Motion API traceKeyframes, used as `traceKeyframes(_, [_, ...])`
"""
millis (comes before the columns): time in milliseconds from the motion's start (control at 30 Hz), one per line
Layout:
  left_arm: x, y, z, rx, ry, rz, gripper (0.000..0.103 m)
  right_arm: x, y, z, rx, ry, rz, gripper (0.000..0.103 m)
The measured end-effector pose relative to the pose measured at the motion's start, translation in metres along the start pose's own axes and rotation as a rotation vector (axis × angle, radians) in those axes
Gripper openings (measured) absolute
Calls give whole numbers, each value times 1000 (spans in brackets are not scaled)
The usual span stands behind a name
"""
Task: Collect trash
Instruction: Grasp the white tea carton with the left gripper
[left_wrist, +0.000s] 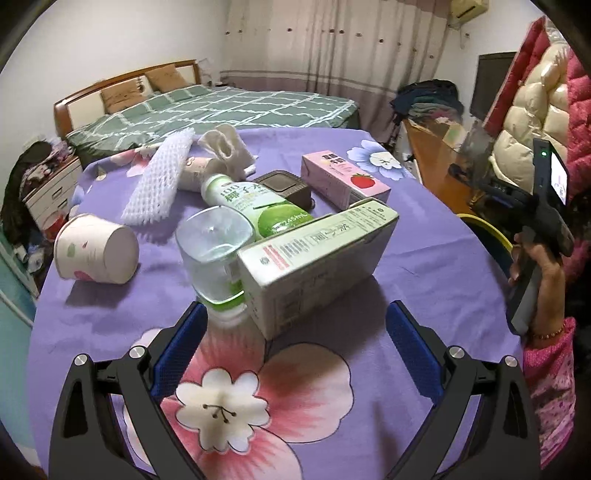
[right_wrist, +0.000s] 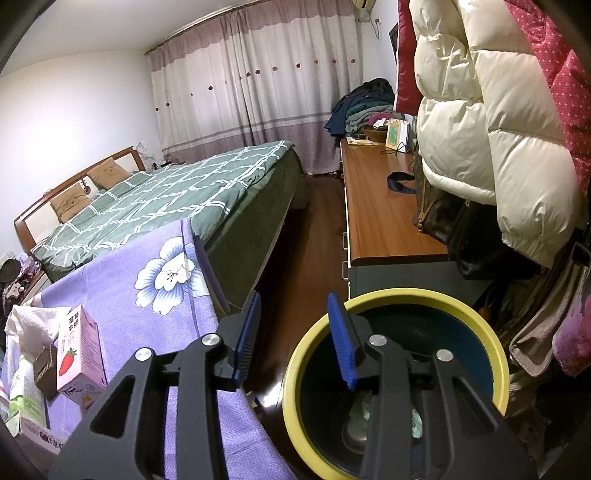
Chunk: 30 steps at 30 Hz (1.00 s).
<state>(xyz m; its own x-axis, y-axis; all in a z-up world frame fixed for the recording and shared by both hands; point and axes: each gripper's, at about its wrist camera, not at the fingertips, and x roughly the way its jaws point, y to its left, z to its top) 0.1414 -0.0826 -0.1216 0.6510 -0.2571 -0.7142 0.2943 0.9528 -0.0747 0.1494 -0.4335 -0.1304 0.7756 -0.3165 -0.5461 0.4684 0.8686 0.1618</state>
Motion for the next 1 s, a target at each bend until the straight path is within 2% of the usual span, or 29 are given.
traceKeyframes(200, [17,-9,12,88,-7,-40,94,1,0,0,6,2,7,37])
traceKeyframes(300, [24,-17,15,102,10,-61,84,2,1,0,5,6,9,37])
traceKeyframes(433, [22,-28,15,92,41,-163,81,1,2,-2,7,5,14,37])
traceKeyframes(500, [23,-31,14,93,50,-178,81,1,1,-2,8,6,15,37])
traceKeyframes(667, [34,-26,20,89,40,-114,81,1,1,-2,9,5,14,38])
traceKeyframes(767, [35,-26,24,121,4,-63,81,1,2,-2,7,7,16,39])
traceKeyframes(833, [35,-28,25,148,-12,-61,81,1,2,-3,7,8,17,40])
traceKeyframes(900, [36,-31,25,157,2,-107,81,2,2,-3,9,10,20,40])
traceKeyframes(967, [36,-36,25,153,30,-189,75,2,4,-4,12,12,23,40])
traceKeyframes(1000, [35,-37,25,153,35,-204,74,2,3,-3,13,12,24,40])
